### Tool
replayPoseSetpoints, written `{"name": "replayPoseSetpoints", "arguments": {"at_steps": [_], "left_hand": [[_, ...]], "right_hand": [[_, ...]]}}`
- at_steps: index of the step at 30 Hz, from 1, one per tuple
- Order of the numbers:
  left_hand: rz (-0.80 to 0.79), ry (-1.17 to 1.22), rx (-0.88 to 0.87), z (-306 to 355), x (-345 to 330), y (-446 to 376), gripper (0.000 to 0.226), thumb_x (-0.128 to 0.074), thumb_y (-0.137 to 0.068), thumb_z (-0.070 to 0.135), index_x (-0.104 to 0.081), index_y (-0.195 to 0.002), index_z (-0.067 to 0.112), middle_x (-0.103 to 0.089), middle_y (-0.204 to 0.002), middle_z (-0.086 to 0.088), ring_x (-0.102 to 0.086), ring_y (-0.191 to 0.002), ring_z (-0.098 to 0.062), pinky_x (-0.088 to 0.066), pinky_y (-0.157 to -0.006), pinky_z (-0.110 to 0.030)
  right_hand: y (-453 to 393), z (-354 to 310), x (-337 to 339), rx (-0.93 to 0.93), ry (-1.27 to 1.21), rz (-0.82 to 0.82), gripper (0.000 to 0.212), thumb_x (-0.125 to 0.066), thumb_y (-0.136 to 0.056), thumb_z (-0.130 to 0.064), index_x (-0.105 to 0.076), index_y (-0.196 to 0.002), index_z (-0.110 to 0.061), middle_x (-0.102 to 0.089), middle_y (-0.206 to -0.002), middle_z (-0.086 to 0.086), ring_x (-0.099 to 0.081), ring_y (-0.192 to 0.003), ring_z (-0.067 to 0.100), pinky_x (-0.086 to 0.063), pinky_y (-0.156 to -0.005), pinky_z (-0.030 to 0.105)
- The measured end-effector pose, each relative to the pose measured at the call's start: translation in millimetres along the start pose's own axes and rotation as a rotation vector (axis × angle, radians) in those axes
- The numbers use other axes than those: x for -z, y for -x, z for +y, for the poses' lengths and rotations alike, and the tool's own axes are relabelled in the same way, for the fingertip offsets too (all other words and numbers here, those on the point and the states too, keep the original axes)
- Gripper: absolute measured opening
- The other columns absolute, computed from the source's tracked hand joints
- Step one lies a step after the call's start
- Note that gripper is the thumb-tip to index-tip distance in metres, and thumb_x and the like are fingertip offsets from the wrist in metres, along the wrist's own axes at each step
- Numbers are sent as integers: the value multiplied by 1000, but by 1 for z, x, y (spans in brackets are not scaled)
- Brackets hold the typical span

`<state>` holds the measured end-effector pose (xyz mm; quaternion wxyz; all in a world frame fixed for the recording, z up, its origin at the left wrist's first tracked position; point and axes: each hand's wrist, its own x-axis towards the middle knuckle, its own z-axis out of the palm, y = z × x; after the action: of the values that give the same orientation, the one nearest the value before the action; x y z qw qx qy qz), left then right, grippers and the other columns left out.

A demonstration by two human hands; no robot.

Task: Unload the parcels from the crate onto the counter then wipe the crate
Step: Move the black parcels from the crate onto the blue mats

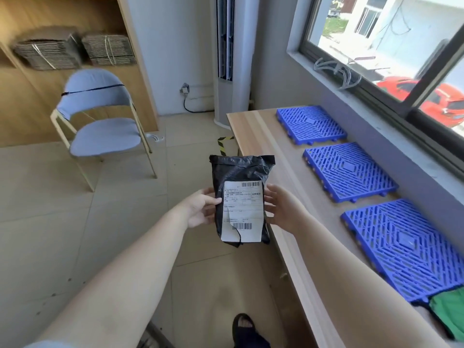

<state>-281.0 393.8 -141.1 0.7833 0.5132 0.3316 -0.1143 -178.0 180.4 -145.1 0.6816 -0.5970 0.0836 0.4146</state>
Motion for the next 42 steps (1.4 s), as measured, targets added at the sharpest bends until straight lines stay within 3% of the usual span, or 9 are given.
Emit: {"name": "replayPoseSetpoints", "arguments": {"at_steps": [7,13,19,26,32,38,42], "left_hand": [[55,2,-2,89,3,-90,37,-56,-92,-6,-59,-113,24,-66,-101,-10,-60,-90,-26,-52,-78,-40],[73,-3,-1,160,11,-158,35,-56,-92,-4,-59,-113,25,-66,-99,-9,-61,-87,-25,-53,-75,-40],[54,-24,-4,226,42,-238,35,-56,-93,-4,-60,-112,25,-66,-99,-9,-60,-80,-23,-52,-76,-38],[-3,-82,-11,315,64,-340,46,-58,-92,-1,-55,-132,21,-69,-115,-8,-63,-86,-24,-53,-69,-34],[19,-107,-2,390,51,-414,48,-56,-94,-2,-54,-136,21,-69,-116,-9,-65,-87,-21,-52,-64,-32],[-60,-196,15,414,-14,-479,49,-55,-96,-4,-53,-139,18,-67,-110,-5,-64,-91,-22,-54,-78,-35],[-155,-249,34,417,-71,-516,46,-53,-97,-3,-55,-138,17,-67,-111,-3,-63,-93,-20,-52,-87,-39]], "right_hand": [[-111,-85,-5,-21,-3,-86,22,-57,-89,-39,-65,-94,-19,-53,-98,6,-46,-96,25,-41,-85,42],[-186,-157,-19,-36,28,-117,20,-56,-91,-43,-61,-88,-24,-56,-97,5,-51,-95,25,-42,-87,44],[-266,-201,-49,20,5,-88,17,-60,-89,-38,-71,-85,-25,-61,-94,2,-54,-93,25,-42,-85,41],[-361,-255,-91,101,-93,158,23,-56,-92,-29,-66,-108,-17,-62,-103,5,-59,-84,21,-46,-74,35],[-409,-303,-102,160,-205,278,27,-53,-93,-26,-67,-112,-13,-65,-109,6,-61,-96,25,-47,-83,37],[-425,-325,-73,202,-399,549,14,-55,-93,-17,-66,-99,-13,-68,-99,0,-60,-86,21,-46,-71,33],[-429,-339,-22,238,-479,609,23,-54,-93,-22,-68,-110,-15,-69,-110,-1,-60,-92,20,-45,-74,35]]}}
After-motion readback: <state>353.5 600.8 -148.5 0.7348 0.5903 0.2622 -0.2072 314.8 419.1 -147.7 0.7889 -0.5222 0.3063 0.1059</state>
